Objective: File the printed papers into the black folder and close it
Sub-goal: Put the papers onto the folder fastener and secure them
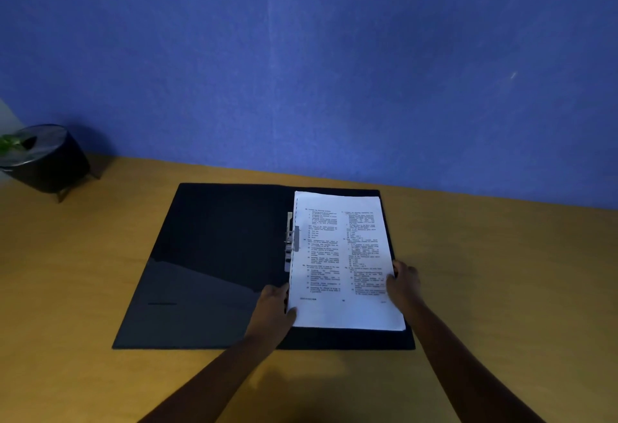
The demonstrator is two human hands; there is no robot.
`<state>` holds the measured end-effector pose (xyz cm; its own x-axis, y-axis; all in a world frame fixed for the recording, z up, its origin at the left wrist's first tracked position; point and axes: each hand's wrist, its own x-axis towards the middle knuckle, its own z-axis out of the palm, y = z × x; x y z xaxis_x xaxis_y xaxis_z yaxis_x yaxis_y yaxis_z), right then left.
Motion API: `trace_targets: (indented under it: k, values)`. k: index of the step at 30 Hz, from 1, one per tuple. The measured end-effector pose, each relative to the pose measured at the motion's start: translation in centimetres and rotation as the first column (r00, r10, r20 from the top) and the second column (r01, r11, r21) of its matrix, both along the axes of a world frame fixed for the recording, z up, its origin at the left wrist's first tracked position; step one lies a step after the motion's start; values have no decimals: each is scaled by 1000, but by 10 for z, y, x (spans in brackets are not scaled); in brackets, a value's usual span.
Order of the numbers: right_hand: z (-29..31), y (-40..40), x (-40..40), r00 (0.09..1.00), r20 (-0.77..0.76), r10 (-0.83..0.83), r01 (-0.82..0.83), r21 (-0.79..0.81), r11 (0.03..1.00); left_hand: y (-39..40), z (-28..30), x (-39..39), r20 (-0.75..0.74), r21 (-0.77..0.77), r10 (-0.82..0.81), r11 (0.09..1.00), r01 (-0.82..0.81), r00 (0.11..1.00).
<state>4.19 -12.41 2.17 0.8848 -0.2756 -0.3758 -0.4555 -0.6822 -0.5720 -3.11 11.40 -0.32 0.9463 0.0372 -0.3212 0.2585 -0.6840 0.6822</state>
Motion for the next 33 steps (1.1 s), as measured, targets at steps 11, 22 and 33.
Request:
trace_targets:
  k: [11,22,33]
  values:
    - [-5,-9,43,995,34,-95,95,-11,995,-7,2,-10,67,23,61,998,-62,996]
    - [-6,0,85,999,-19,30,-32,-106,994,8,-9,14,54,-64,159,986,-156,986]
    - [-3,2,114,999,-29,36,-41,-230,972,5,-9,9,115,-87,173,983,-163,978]
